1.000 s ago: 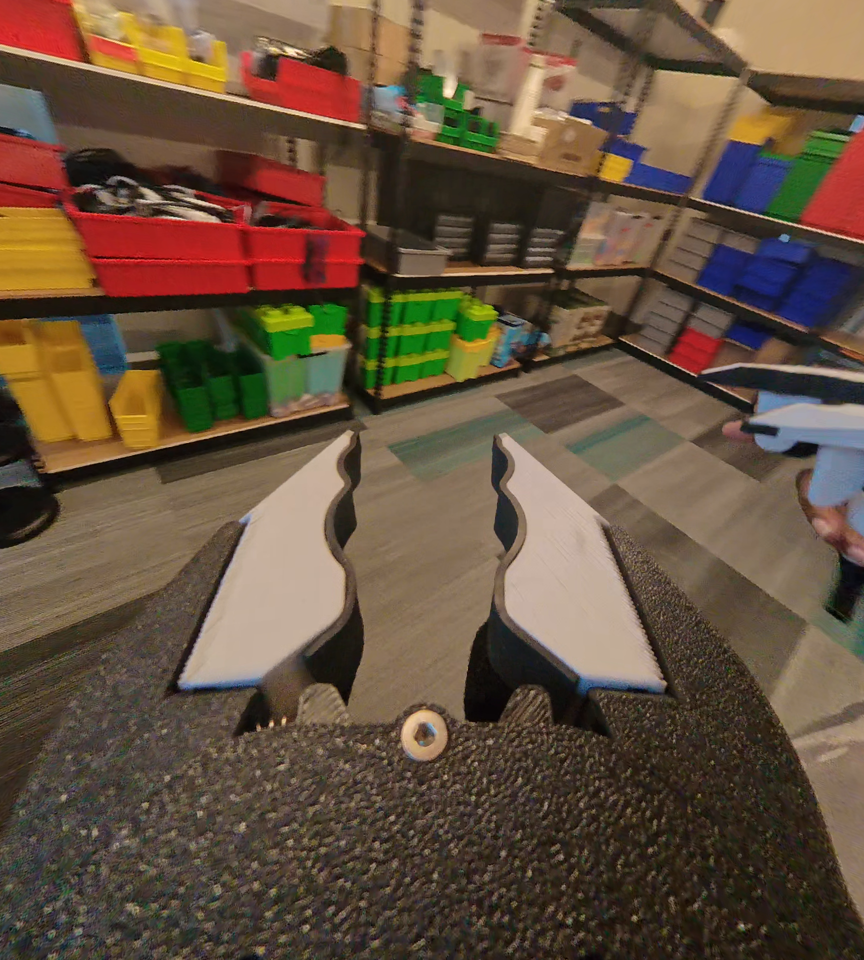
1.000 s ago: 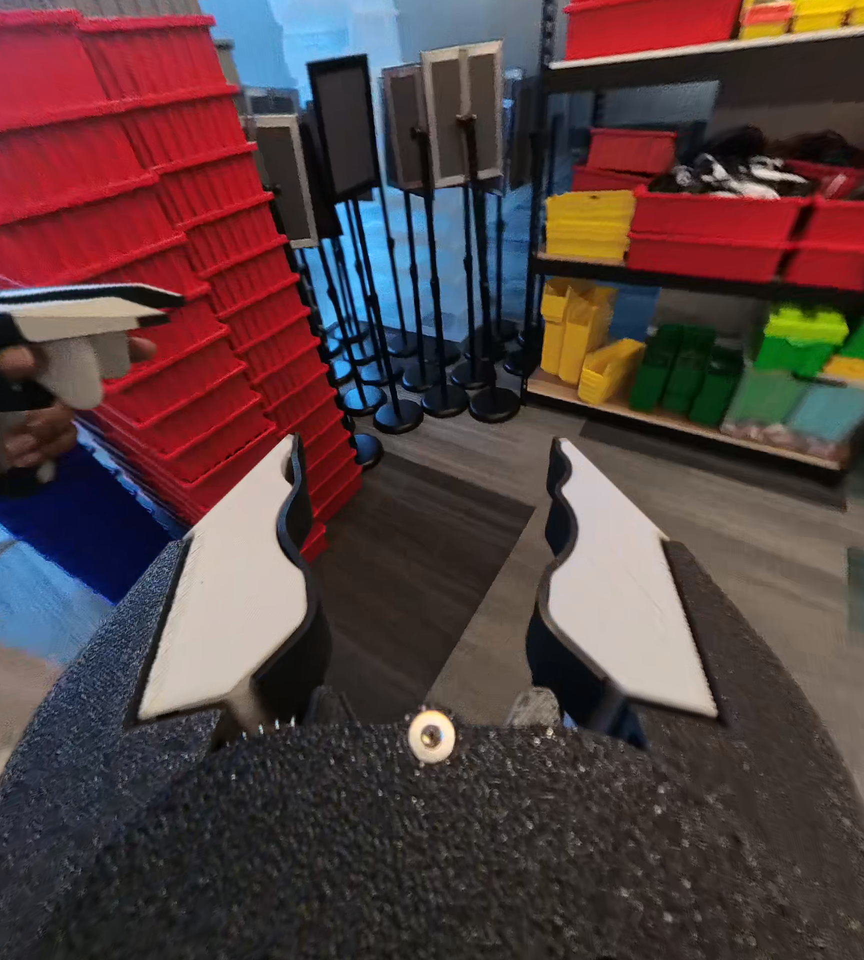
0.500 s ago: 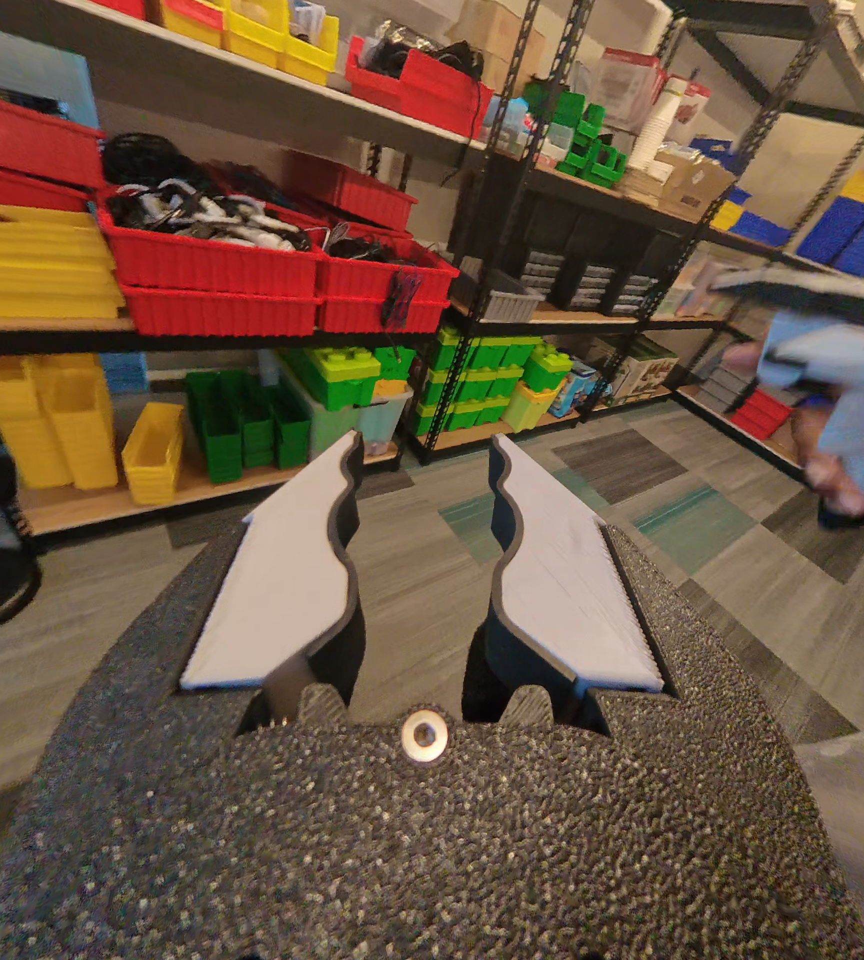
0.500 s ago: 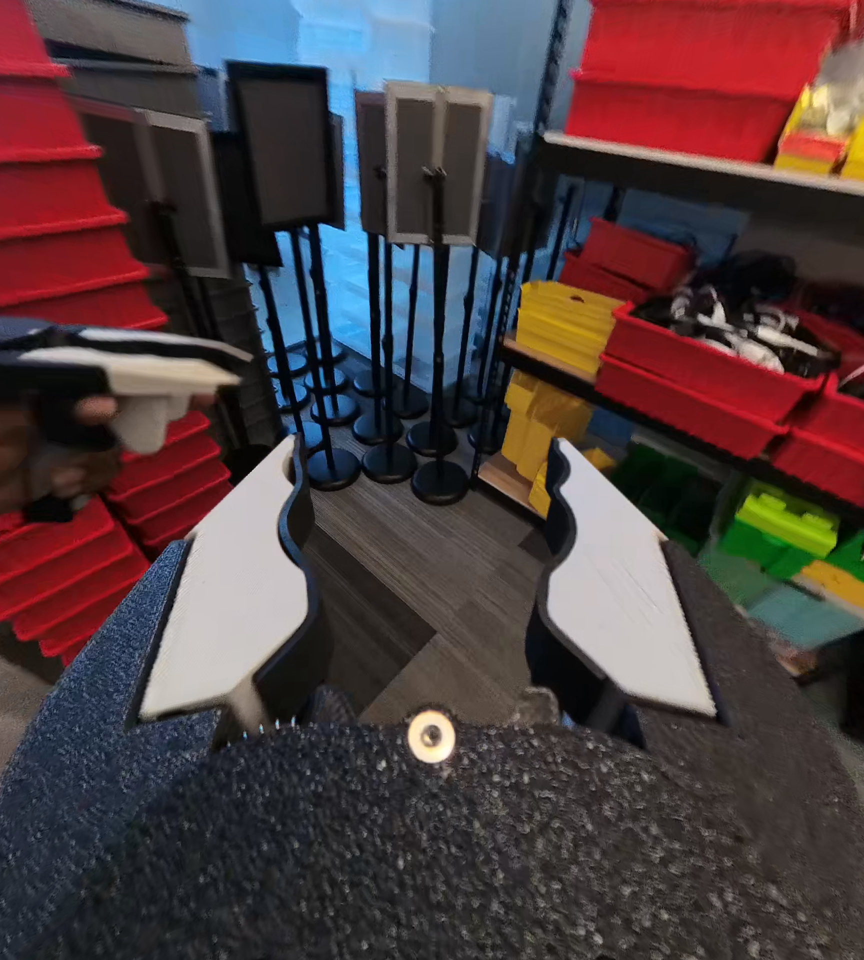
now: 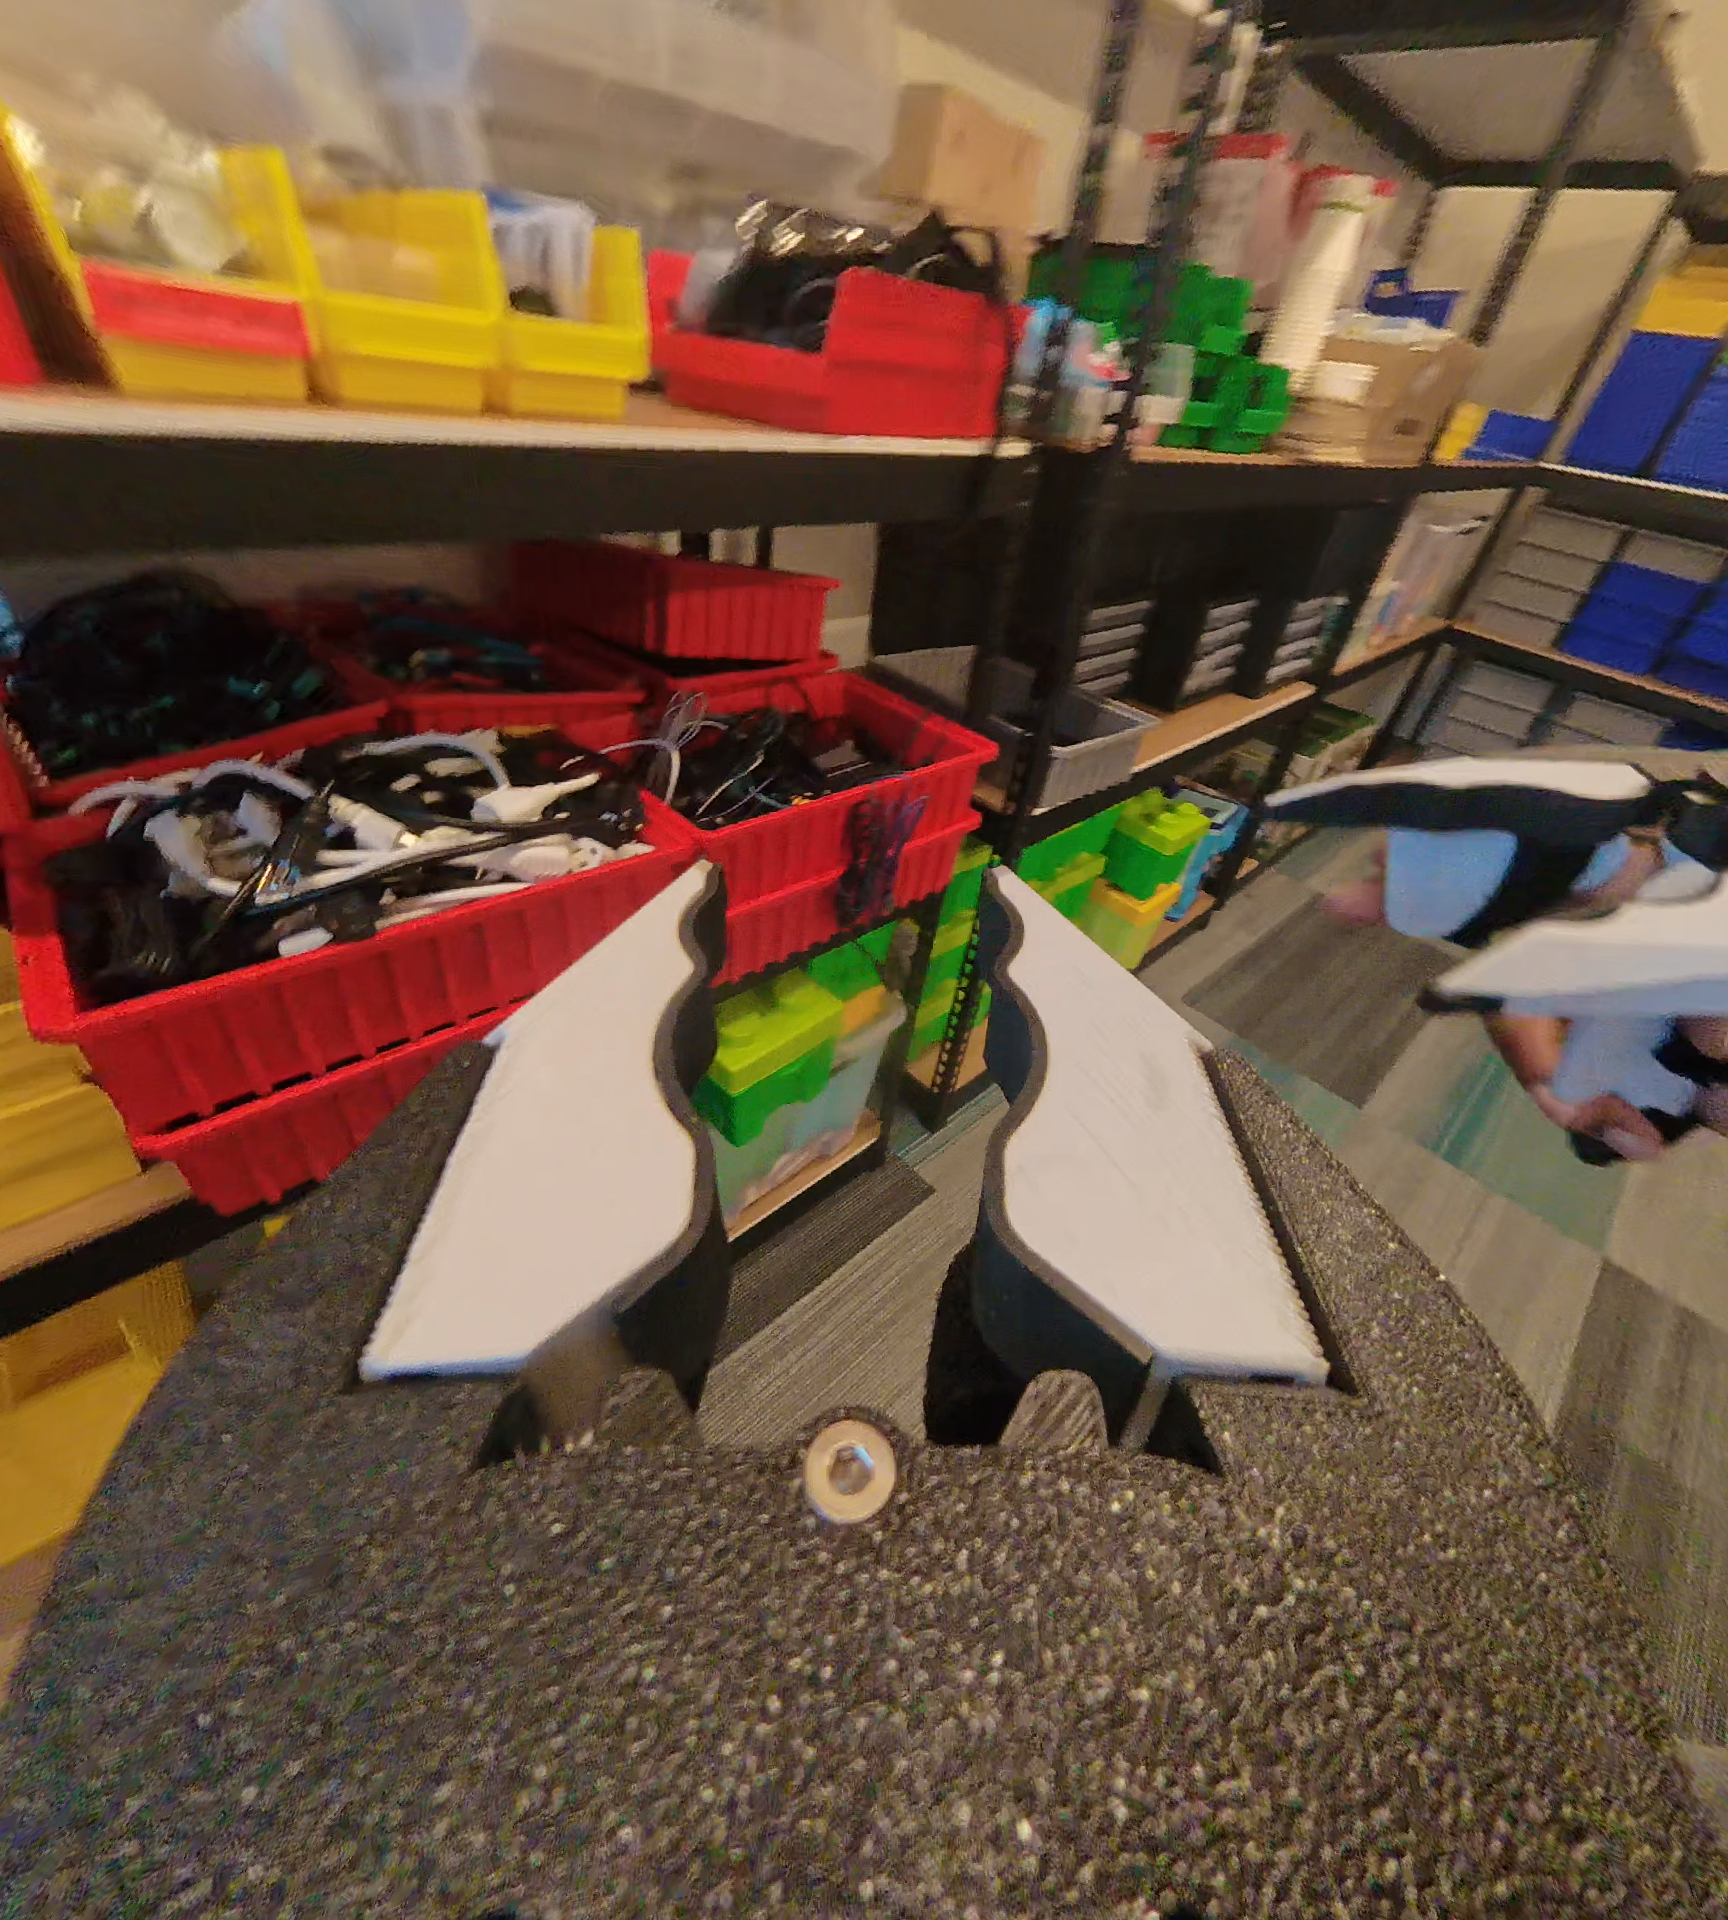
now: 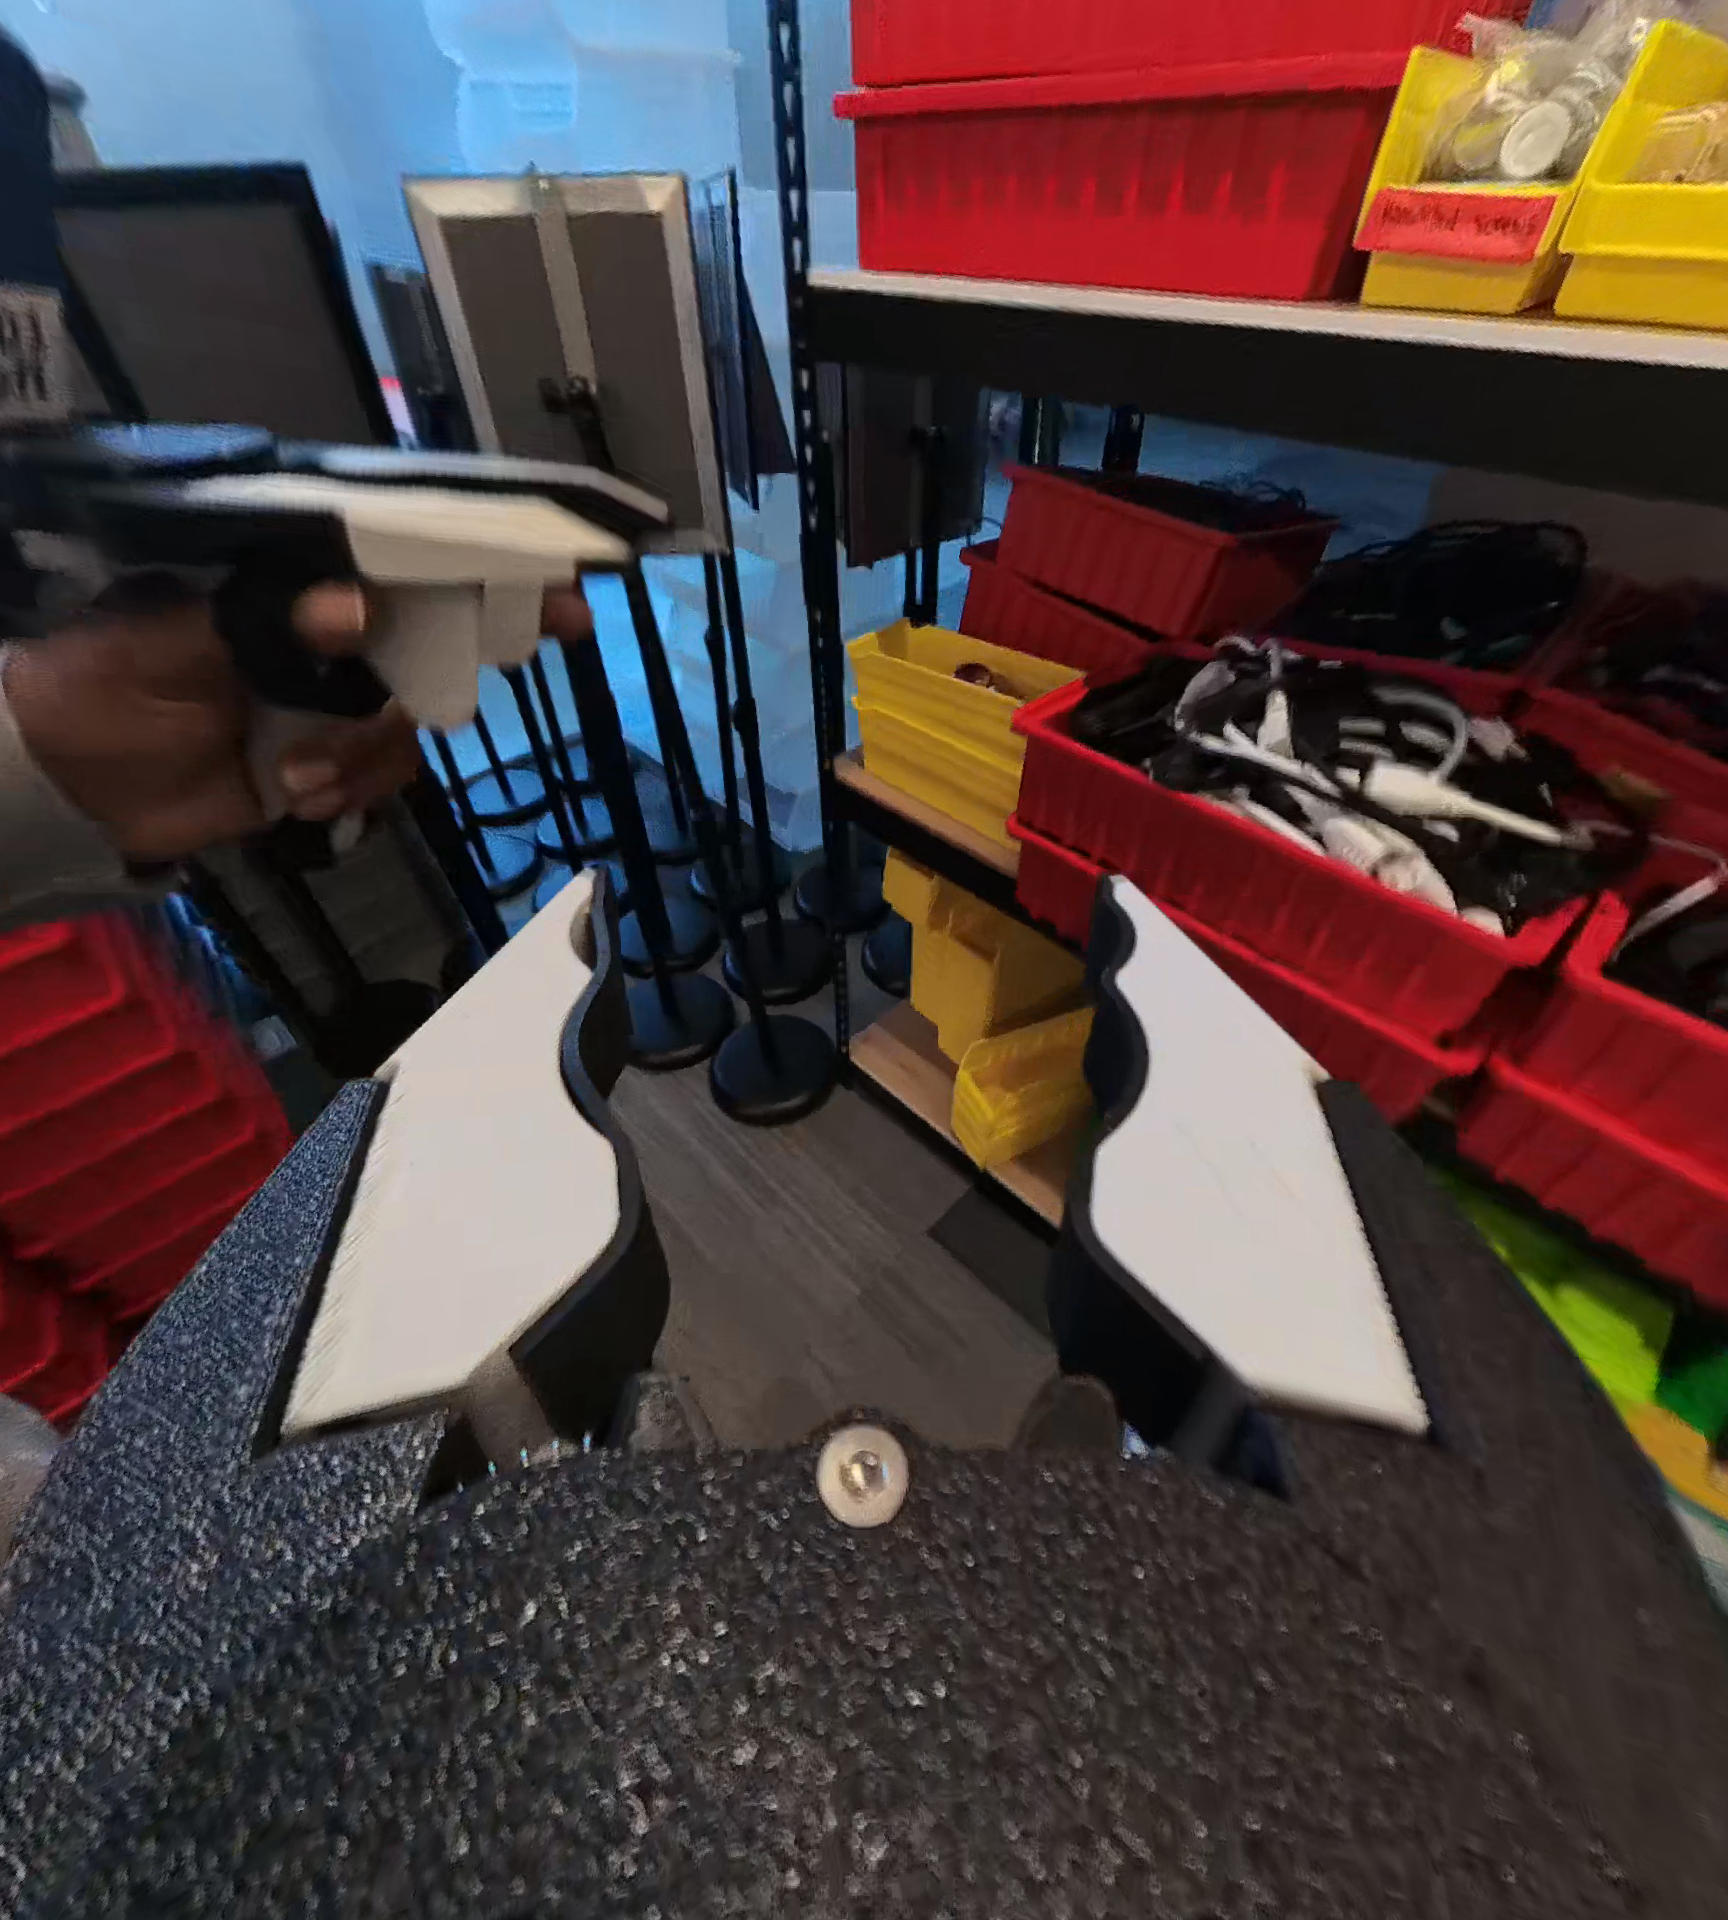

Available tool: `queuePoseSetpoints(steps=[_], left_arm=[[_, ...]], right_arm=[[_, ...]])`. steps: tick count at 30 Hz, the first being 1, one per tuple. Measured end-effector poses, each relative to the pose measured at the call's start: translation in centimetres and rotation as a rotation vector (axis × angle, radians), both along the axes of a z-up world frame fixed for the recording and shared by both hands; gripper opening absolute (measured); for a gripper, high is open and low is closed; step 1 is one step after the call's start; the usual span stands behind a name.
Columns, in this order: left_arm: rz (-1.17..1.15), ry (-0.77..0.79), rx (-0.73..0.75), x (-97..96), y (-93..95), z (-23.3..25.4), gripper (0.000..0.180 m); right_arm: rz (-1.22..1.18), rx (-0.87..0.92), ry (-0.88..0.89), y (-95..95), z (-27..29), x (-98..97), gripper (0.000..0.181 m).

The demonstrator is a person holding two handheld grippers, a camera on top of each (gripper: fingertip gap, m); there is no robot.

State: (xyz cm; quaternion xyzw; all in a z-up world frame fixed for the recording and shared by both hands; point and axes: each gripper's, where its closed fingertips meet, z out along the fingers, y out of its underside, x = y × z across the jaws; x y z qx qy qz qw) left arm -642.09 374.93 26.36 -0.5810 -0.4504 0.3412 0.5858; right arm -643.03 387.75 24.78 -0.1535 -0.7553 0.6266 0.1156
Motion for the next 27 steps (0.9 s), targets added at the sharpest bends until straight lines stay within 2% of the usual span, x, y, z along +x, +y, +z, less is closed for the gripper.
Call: queuePoseSetpoints(steps=[3,9,15,18,23,27], left_arm=[[0.077,-0.052,0.028,-6.4,-2.1,-0.8,0.046],[0.179,0.004,0.002,-15.8,-8.0,1.5,0.046],[0.233,0.044,0.049,-23.7,-14.5,3.2,0.046],[0.161,0.138,-0.004,-28.4,-17.4,7.2,0.046],[-0.029,0.365,-0.056,-33.1,-21.8,17.9,0.046],[-0.148,0.493,-0.084,-33.8,-23.7,24.0,0.046]], right_arm=[[0.051,-0.063,-0.019,-3.6,1.9,-9.1,0.088],[0.076,-0.167,-0.025,-8.6,6.9,-22.9,0.088],[0.109,-0.124,0.028,-11.6,10.4,-32.0,0.08],[0.208,-0.022,0.116,-14.6,14.1,-37.0,0.074],[0.28,0.162,0.301,-23.2,23.7,-48.8,0.07],[0.244,0.416,0.372,-32.1,26.8,-62.1,0.071]])
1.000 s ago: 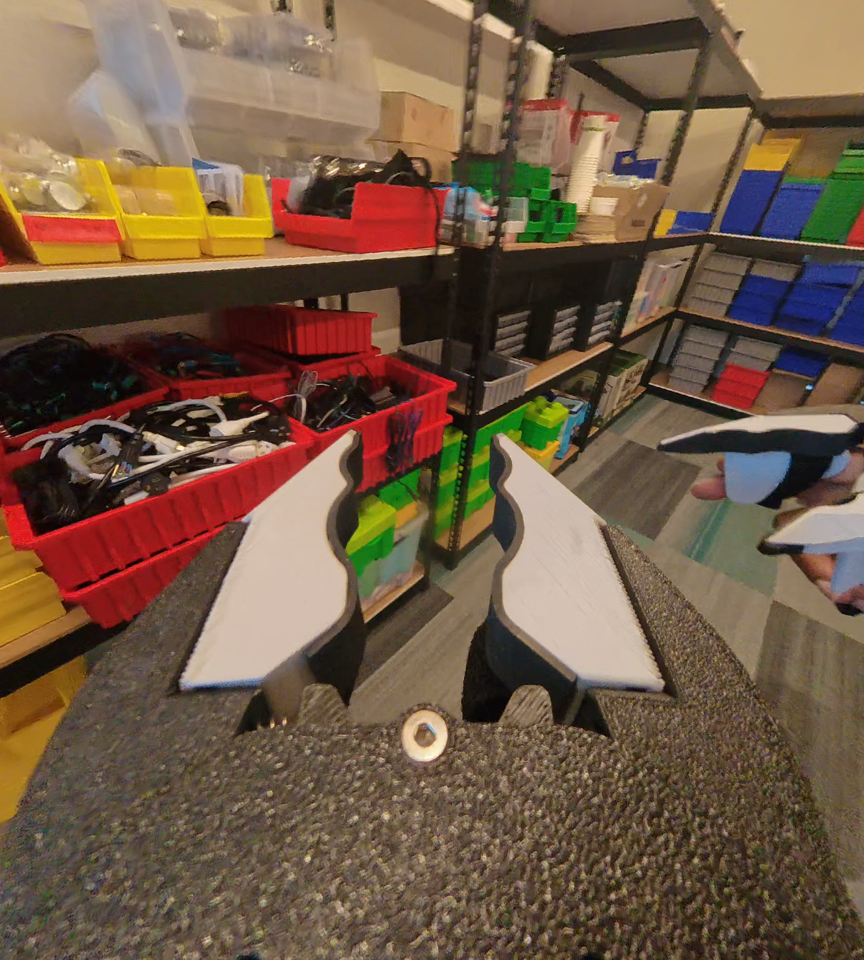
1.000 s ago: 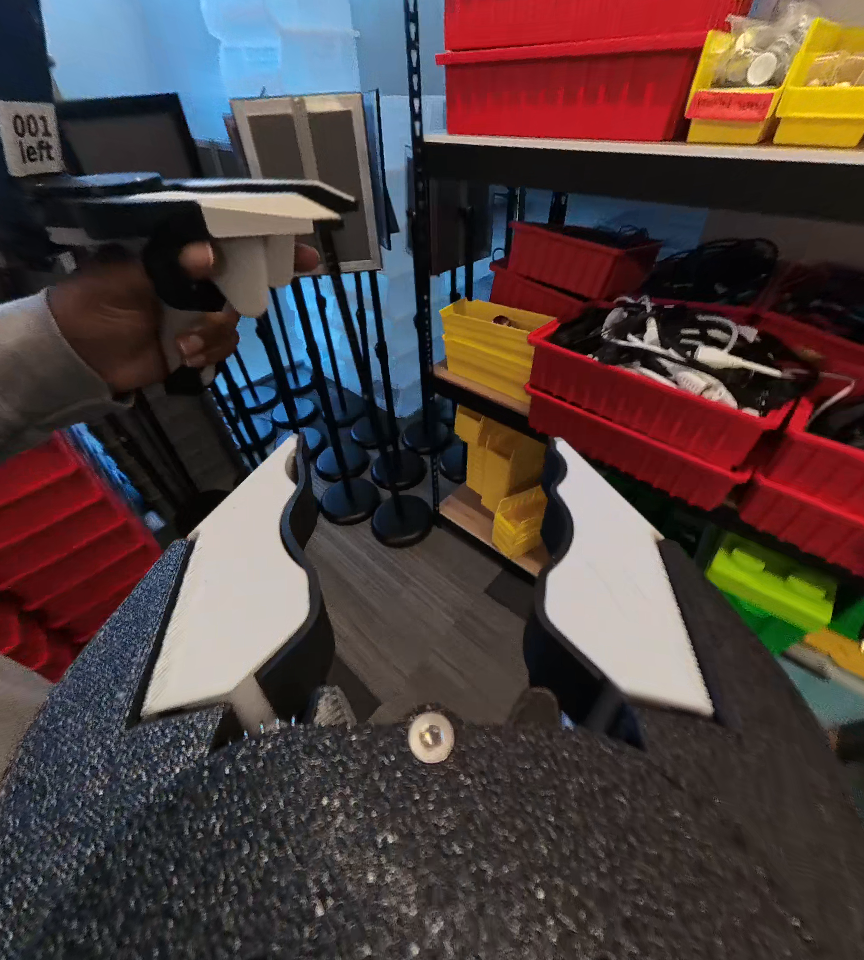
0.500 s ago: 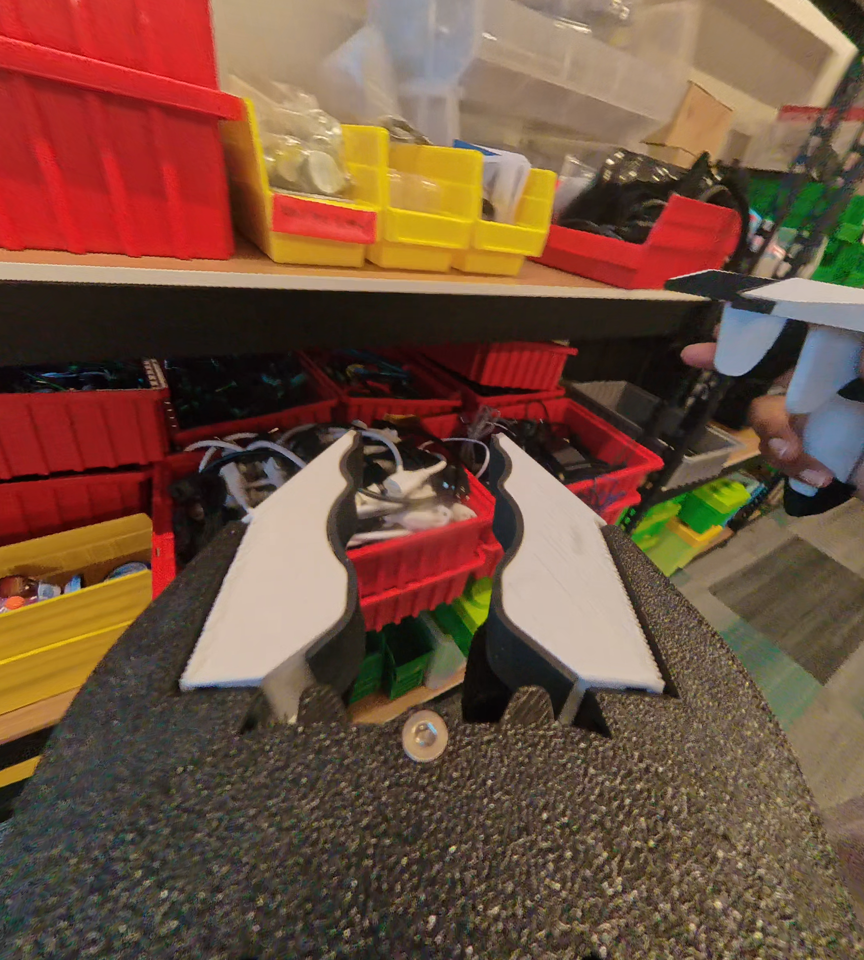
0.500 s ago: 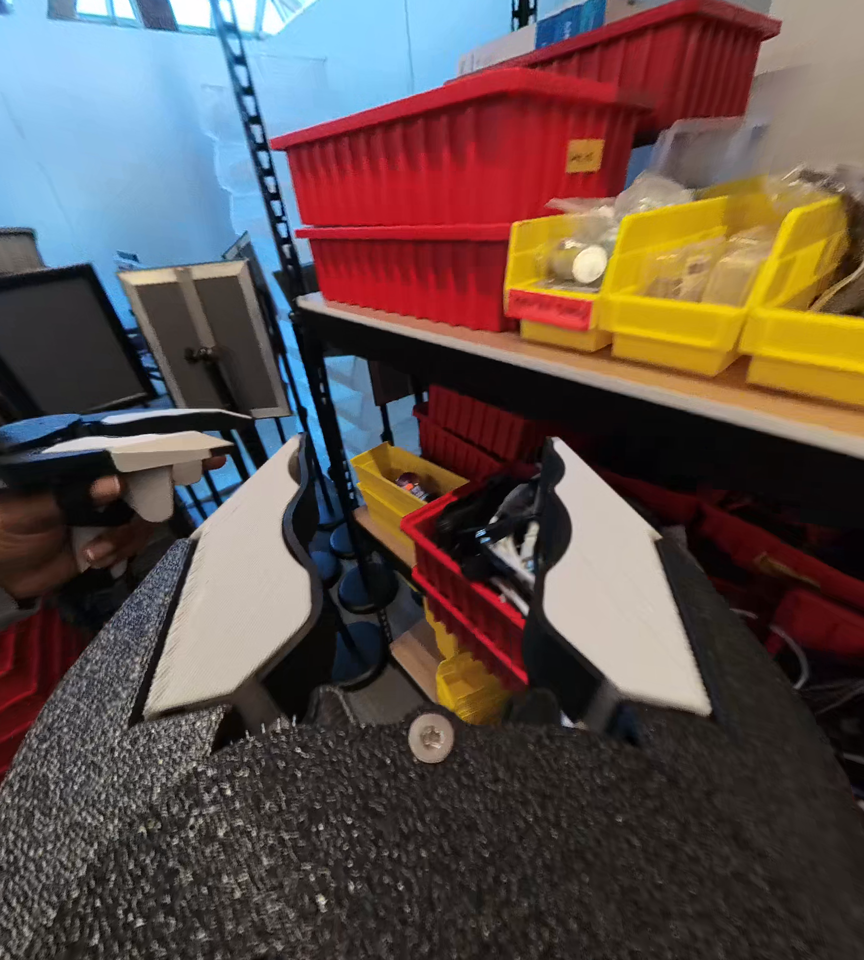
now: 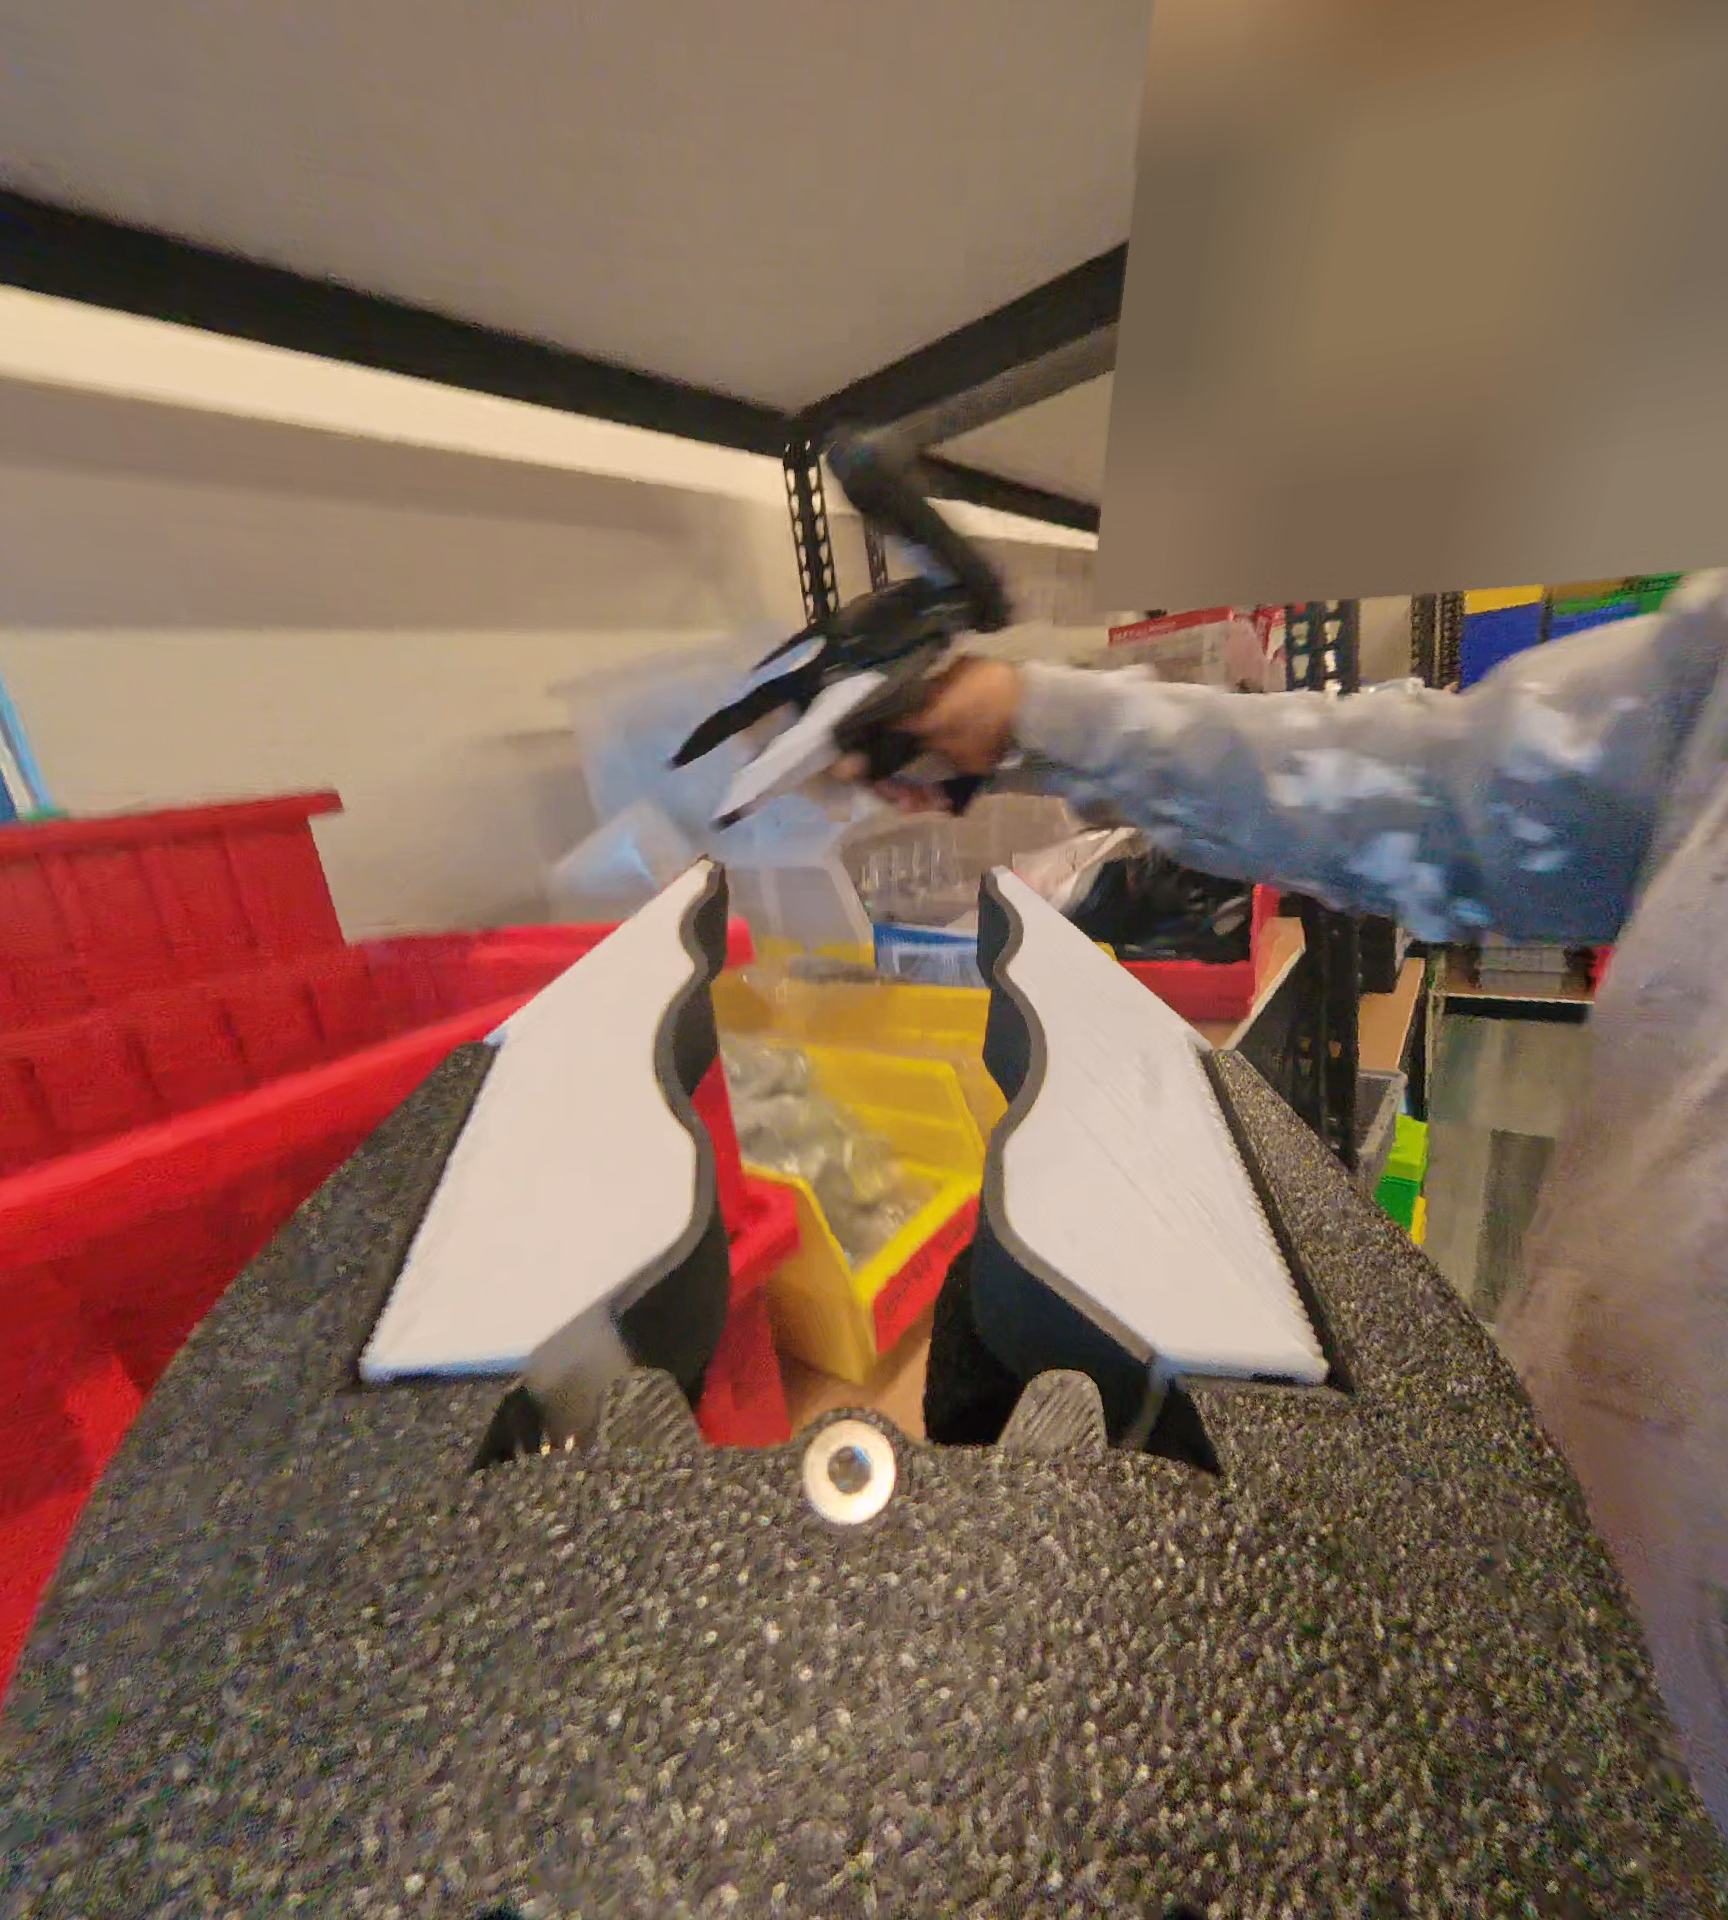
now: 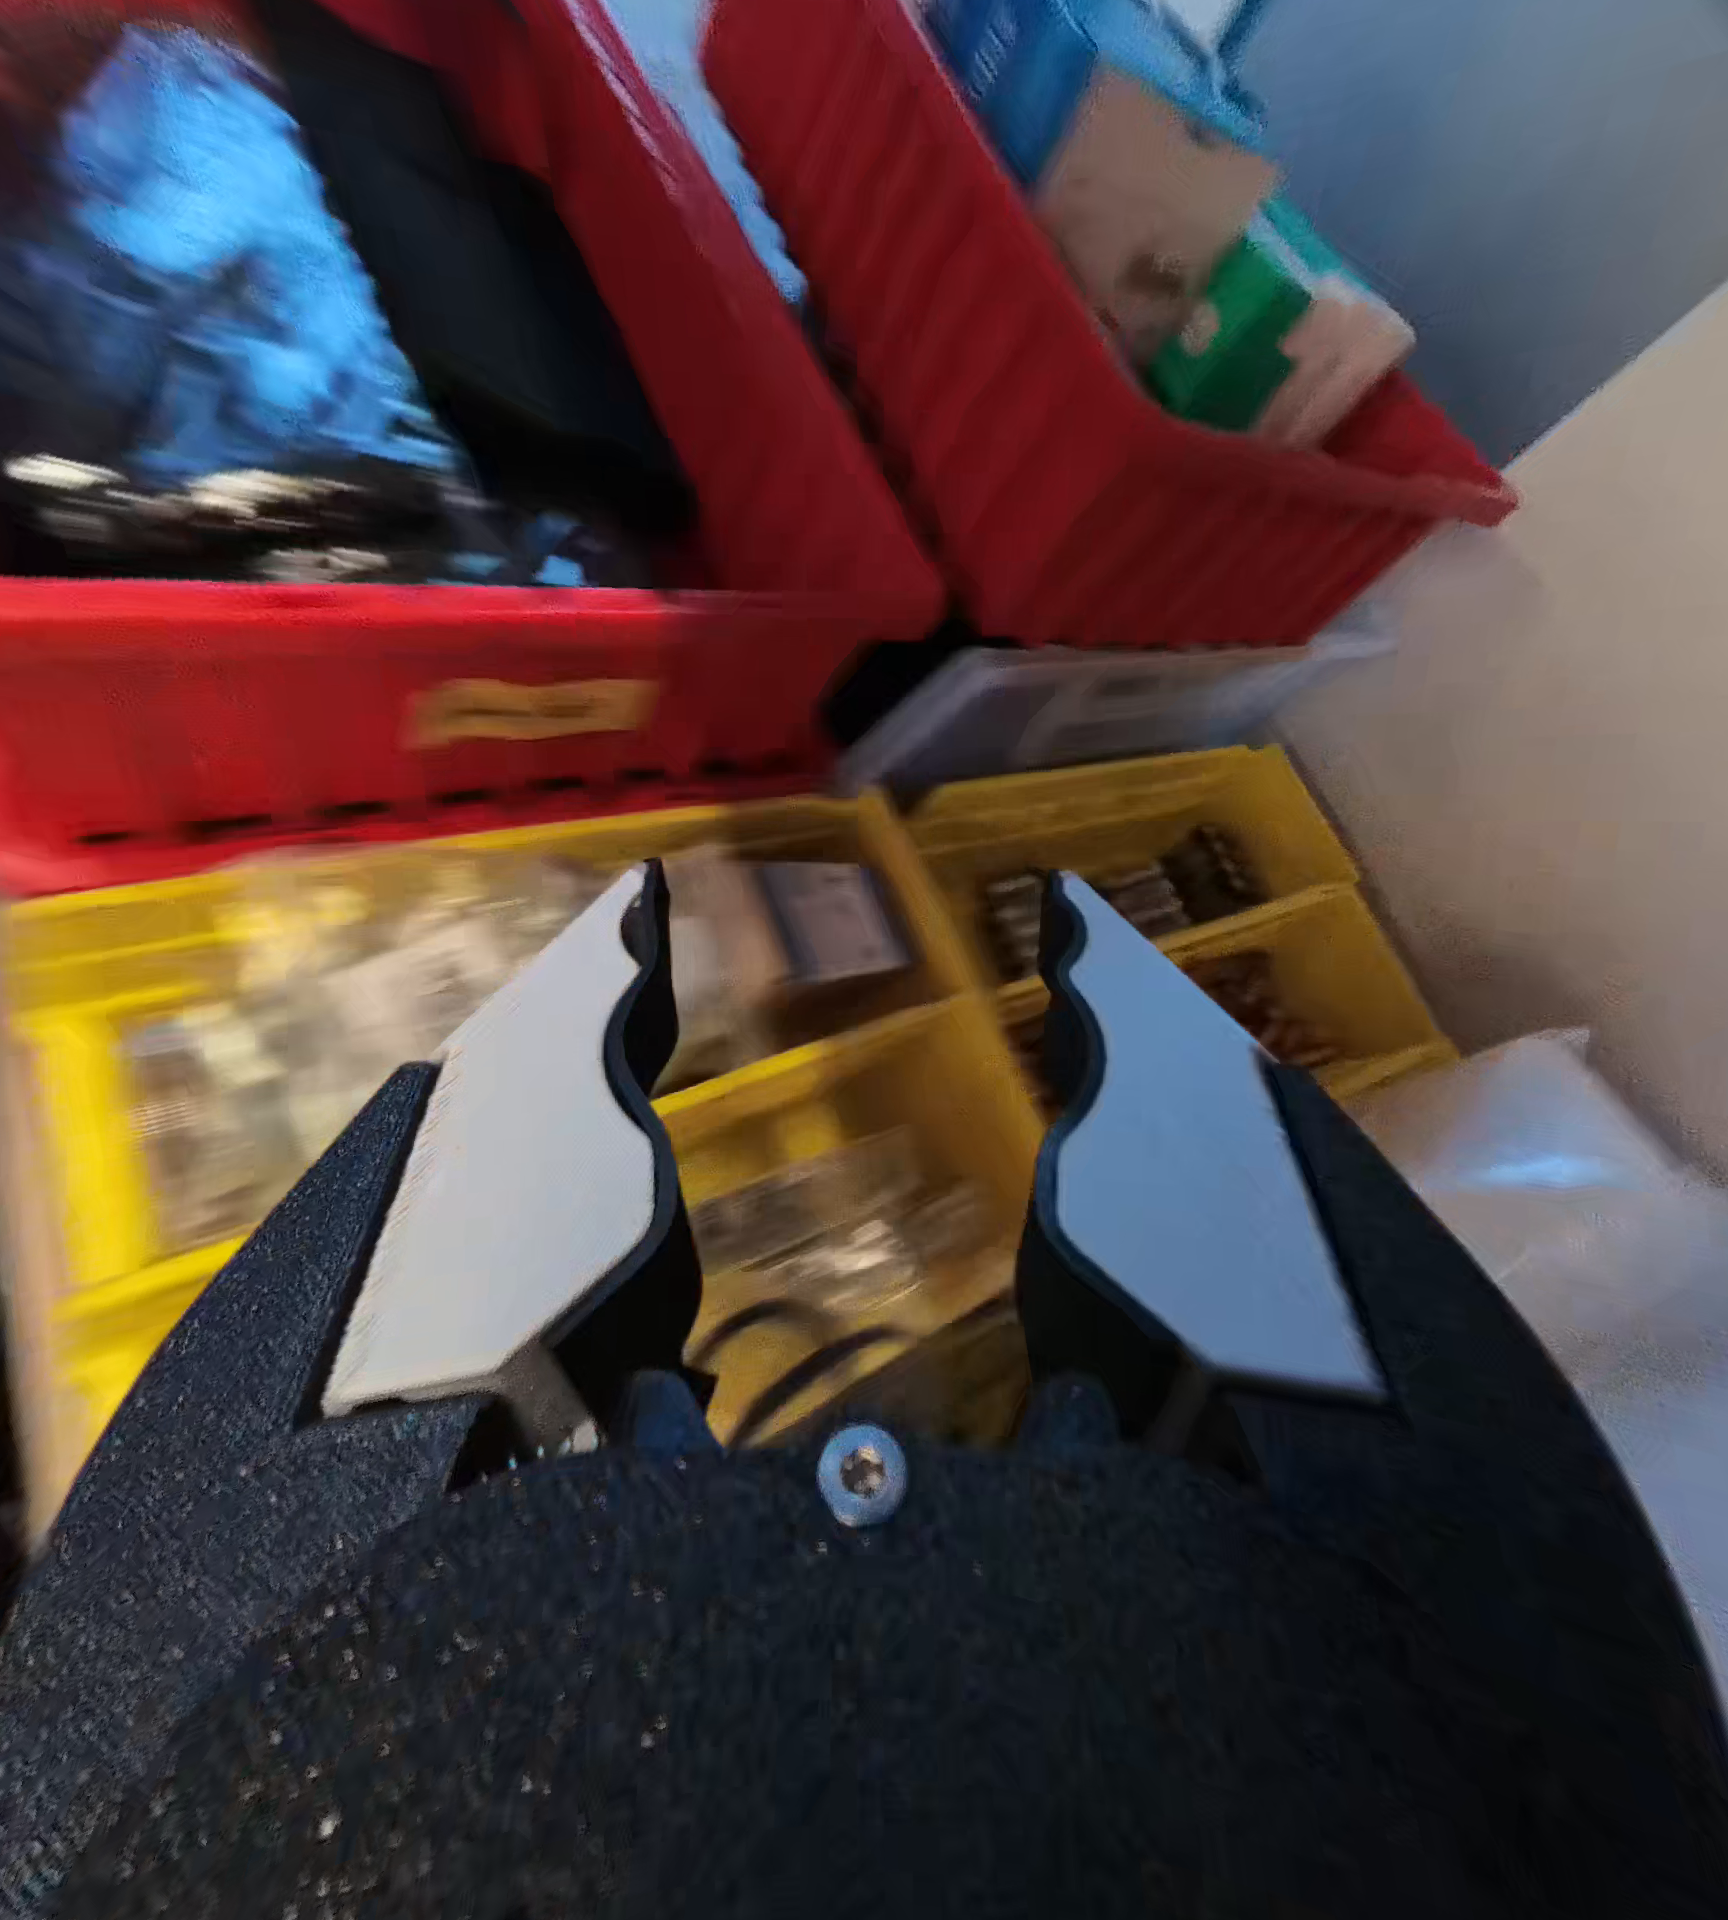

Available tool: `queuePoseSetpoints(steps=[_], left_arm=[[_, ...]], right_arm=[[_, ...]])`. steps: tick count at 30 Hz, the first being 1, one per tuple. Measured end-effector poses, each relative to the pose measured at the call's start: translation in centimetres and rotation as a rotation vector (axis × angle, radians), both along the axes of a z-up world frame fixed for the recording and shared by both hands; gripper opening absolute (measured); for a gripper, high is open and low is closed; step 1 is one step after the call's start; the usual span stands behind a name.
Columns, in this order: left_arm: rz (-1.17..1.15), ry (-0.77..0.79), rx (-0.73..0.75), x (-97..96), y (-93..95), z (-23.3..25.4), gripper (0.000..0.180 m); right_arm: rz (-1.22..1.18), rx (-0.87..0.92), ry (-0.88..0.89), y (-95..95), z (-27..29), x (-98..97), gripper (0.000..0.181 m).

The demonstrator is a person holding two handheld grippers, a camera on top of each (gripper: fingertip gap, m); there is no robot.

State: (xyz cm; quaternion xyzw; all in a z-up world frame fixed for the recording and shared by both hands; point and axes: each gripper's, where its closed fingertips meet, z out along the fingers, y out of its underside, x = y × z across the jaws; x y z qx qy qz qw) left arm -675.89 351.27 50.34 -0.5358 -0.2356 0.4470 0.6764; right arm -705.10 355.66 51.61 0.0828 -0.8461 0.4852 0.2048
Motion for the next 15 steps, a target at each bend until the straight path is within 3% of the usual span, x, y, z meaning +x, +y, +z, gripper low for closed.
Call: queuePoseSetpoints(steps=[7,12,15], left_arm=[[0.074,0.005,0.044,0.2,-3.5,-0.8,0.041],[0.277,-0.101,0.12,2.2,-6.1,-4.1,0.041],[0.381,-0.156,0.176,3.1,-7.8,-6.0,0.04]], right_arm=[[-0.109,0.546,0.047,-11.6,-8.6,-20.5,0.072],[-0.015,0.753,0.022,-14.5,-16.0,-26.2,0.077],[0.04,0.744,-0.006,-16.3,-16.3,-27.2,0.075]])
